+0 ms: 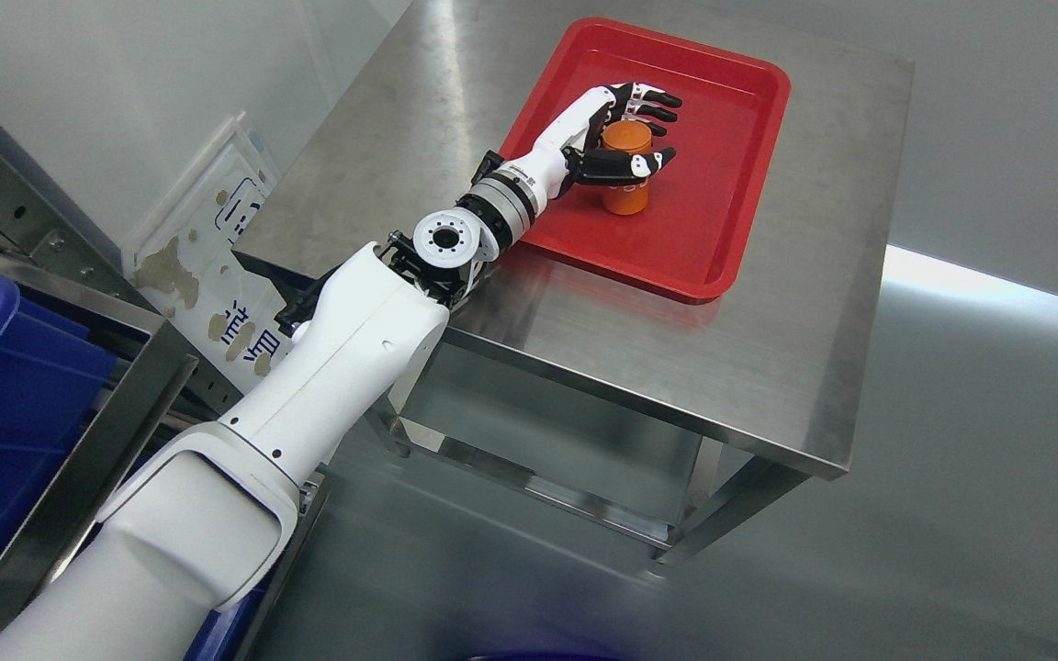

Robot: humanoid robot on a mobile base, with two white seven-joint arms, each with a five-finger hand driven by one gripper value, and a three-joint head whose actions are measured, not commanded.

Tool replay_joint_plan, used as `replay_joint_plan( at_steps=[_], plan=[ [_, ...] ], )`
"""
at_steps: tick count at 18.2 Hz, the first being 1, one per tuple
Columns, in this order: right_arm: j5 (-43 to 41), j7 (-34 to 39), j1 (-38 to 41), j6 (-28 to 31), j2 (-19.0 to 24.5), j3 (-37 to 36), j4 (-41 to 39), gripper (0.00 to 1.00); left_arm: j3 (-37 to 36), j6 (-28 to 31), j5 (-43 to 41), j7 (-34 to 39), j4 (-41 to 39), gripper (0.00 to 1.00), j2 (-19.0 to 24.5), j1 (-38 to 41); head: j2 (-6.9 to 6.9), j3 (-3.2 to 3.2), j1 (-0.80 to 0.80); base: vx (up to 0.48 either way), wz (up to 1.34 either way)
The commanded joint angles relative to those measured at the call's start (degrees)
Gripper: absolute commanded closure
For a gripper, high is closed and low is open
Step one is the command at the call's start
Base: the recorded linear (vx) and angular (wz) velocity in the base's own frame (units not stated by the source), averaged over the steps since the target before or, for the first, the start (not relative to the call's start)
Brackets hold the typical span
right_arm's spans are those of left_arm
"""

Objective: Grab orange capacitor from left shelf to right desk
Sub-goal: 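Open the left hand and release the capacitor upright on the tray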

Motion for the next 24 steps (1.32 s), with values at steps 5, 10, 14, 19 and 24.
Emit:
replay_joint_plan(
  at_steps=[5,10,14,19,24],
  plan=[
    [0.2,0.0,1.1,0.1,-1.0,-0.7,-1.0,0.0,6.5,0.0,-0.8,-0.7,2.1,0.13,1.0,-2.6,0.0,0.0,0.0,0.0,0.0],
    [0.2,0.0,1.1,0.1,-1.0,-0.7,-1.0,0.0,12.4,0.1,-0.7,-0.8,-0.7,0.01,1.0,-6.1,0.0,0.0,0.0,0.0,0.0],
    [0.2,0.0,1.1,0.1,-1.0,-0.7,-1.0,0.0,18.1,0.0,-0.8,-0.1,-2.5,0.0,1.0,-6.1,0.0,0.0,0.0,0.0,0.0],
    [0.2,0.0,1.1,0.1,-1.0,-0.7,-1.0,0.0,25.2,-1.2,-7.9,-0.2,-2.3,0.0,1.0,-2.2,0.0,0.0,0.0,0.0,0.0],
    [0.2,0.0,1.1,0.1,-1.0,-0.7,-1.0,0.0,30.6,-7.5,-15.9,-0.8,-2.4,0.0,1.0,5.8,0.0,0.0,0.0,0.0,0.0]
  ],
)
